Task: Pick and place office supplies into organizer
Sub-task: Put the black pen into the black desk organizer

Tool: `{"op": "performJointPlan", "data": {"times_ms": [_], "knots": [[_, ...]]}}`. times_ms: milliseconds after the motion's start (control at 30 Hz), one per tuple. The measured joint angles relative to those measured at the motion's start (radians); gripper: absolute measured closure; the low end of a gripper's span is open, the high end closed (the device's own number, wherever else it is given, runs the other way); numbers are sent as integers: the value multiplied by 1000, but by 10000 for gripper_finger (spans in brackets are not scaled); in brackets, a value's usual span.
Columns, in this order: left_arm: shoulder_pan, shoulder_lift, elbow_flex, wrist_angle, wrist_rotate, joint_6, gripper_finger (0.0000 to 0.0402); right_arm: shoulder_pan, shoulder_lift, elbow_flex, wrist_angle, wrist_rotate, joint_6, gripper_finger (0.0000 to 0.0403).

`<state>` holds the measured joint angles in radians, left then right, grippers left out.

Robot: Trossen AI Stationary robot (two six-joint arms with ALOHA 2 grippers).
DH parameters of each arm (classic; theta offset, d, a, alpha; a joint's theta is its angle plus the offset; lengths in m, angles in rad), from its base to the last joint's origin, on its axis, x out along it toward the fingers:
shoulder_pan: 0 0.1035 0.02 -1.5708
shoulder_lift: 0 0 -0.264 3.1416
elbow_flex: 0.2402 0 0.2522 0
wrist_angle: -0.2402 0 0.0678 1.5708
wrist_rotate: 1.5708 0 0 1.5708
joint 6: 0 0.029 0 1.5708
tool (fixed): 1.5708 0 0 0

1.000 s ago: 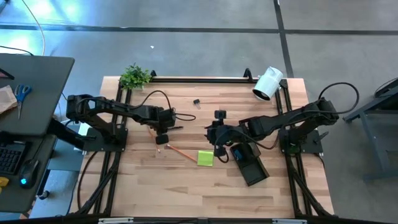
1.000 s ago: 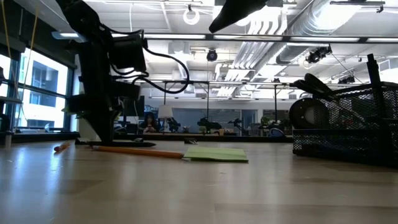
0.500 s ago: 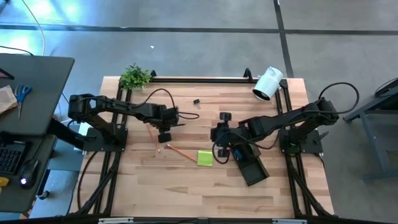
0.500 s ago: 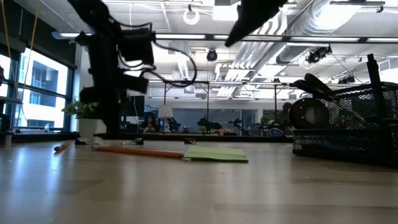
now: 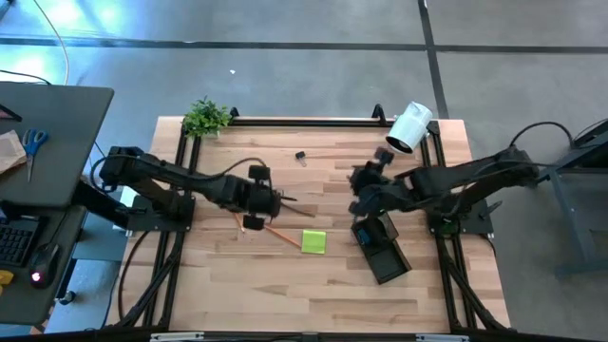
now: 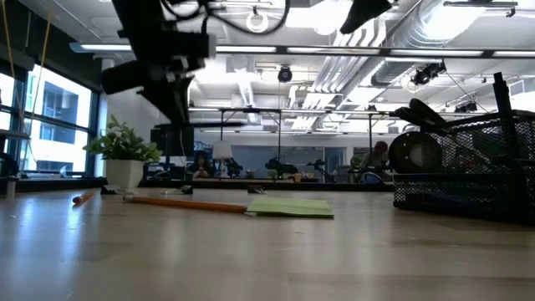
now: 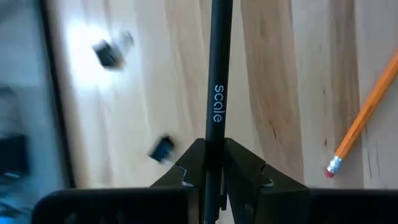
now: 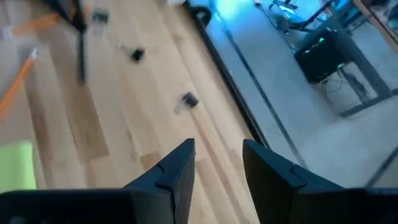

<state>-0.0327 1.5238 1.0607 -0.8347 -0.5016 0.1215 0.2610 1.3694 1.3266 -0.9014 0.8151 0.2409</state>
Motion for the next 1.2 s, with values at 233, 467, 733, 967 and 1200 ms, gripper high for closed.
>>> {"op": "performJointPlan", "data": {"times_ms": [233, 467, 733, 967, 1200], "knots": [[-133, 0, 48, 32, -42, 68, 391, -140, -54, 0, 87, -441, 49, 275], [-187, -2, 84, 74, -44, 91, 382, -179, 113, 1, 274, -687, 17, 271], [-183, -2, 85, 47, -10, 26, 381, -190, 269, 1, 419, -884, -6, 234], [-183, -2, 85, 90, 5, 23, 381, -201, 316, 0, 504, -938, -9, 196], [-184, -2, 85, 92, 6, 55, 386, -233, 358, 0, 574, -1050, 50, 190]]}}
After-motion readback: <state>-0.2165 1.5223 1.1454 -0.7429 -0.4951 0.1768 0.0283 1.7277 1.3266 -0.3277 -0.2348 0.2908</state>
